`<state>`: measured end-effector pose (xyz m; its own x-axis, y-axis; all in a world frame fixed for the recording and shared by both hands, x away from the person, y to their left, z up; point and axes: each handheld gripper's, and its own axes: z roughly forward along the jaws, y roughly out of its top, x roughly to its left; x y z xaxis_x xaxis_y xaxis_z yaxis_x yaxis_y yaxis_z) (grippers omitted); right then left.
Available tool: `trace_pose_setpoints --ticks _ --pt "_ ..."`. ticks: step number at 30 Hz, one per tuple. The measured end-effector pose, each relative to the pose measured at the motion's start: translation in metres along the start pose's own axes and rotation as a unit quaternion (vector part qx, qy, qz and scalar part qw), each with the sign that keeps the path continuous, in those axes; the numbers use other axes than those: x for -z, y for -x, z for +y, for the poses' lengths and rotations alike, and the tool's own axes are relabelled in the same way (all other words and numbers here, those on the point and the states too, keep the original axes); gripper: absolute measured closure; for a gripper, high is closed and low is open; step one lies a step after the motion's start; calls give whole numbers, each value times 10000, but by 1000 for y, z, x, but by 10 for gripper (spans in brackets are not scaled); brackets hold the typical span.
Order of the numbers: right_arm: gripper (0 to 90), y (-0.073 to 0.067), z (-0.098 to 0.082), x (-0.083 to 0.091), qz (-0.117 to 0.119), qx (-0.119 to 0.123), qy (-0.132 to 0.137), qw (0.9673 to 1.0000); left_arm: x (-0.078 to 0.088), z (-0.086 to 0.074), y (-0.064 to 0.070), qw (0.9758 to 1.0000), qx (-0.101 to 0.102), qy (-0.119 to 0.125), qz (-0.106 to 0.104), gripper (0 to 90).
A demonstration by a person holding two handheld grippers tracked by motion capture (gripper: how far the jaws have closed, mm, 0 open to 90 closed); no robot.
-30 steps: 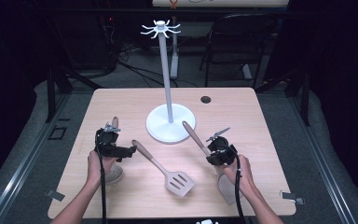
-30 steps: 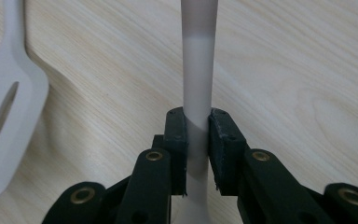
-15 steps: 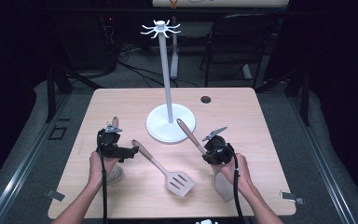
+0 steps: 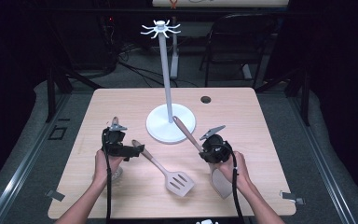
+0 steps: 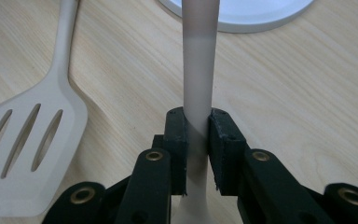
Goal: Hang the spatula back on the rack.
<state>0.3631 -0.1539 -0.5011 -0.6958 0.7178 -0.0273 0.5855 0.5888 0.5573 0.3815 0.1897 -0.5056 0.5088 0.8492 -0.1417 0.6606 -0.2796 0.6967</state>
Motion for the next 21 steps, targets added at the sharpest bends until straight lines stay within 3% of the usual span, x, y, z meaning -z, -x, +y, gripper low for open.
trace_pose_setpoints --ticks 9,14,21 --pt "787 3 7 -1 -74 66 59 9999 -6 11 17 9996 -63 82 -268 18" --pt "787 2 16 -7 -82 44 191 9998 -12 19 32 9986 -215 73 -488 26" --pt "787 0 21 -9 -71 74 282 9996 -23 30 49 9967 -231 140 -763 25"
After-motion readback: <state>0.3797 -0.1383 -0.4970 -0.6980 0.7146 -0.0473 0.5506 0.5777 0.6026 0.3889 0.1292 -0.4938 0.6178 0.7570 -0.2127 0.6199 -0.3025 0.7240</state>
